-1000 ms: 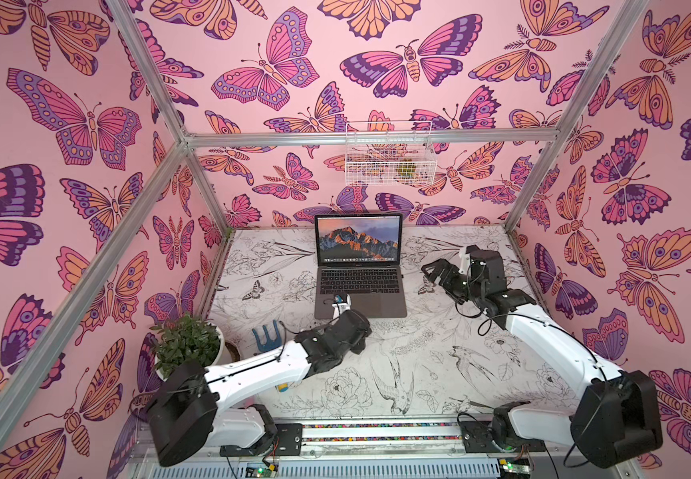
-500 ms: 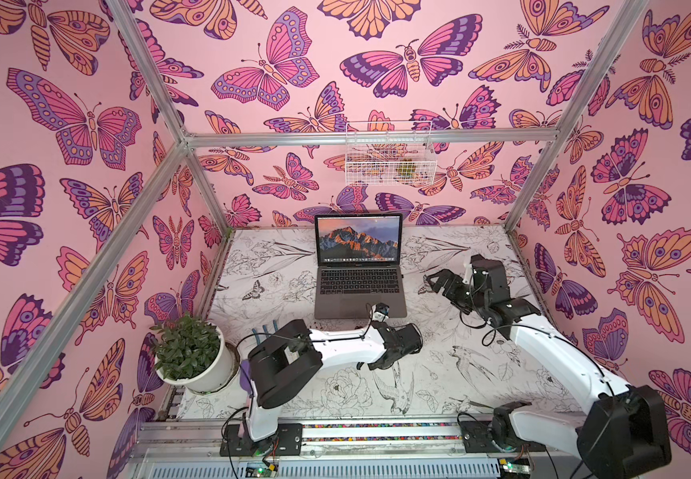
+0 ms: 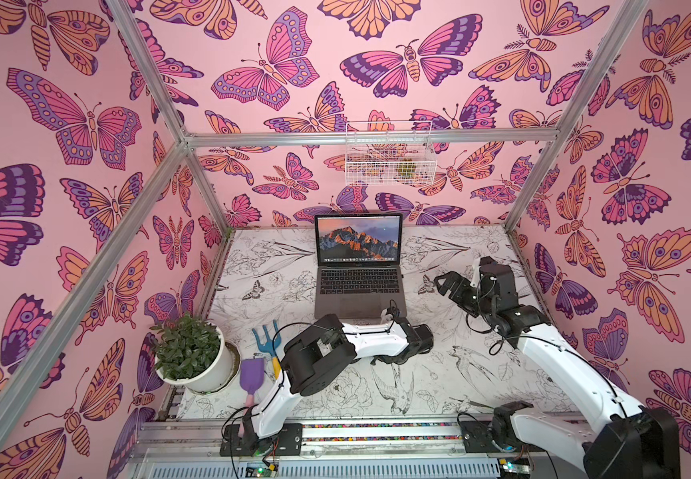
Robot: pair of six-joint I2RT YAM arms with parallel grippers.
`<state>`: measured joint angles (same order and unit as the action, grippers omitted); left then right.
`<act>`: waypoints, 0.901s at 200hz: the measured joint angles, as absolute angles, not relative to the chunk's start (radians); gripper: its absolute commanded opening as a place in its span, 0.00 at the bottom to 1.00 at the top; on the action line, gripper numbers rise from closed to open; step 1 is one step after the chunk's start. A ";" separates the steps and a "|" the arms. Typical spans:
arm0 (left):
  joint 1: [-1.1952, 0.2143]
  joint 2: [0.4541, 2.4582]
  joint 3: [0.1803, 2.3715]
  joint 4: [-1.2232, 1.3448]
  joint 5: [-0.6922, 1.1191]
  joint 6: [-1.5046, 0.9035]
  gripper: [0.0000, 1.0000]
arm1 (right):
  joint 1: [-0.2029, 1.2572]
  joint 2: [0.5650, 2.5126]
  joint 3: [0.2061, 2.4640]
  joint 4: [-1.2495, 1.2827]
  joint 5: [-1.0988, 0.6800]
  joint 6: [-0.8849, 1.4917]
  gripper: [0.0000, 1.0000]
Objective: Insert the wireless mouse receiver into the laptop
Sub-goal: Place the mouse at the center of the board.
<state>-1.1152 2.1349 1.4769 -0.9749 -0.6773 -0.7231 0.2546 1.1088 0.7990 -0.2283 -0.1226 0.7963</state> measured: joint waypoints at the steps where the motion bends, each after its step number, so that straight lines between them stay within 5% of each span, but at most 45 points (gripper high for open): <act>1: -1.115 2.133 1.476 -0.973 -0.678 -0.723 0.65 | 0.255 1.108 0.799 -0.229 -0.123 0.796 0.98; 37: -1.071 2.002 1.367 -0.842 -0.522 -0.698 0.82 | 0.254 1.100 0.782 -0.229 -0.120 0.797 0.98; 56: -1.024 1.905 1.289 -0.759 -0.413 -0.686 1.00 | 0.251 1.096 0.780 -0.229 -0.118 0.796 0.98; 112: -0.788 1.579 0.947 -0.424 -0.051 -0.722 1.00 | 0.251 1.085 0.777 -0.229 -0.114 0.796 0.97; 180: -0.692 1.515 0.743 -0.162 0.222 -0.816 0.98 | 0.251 1.087 0.760 -0.228 -0.118 0.807 0.97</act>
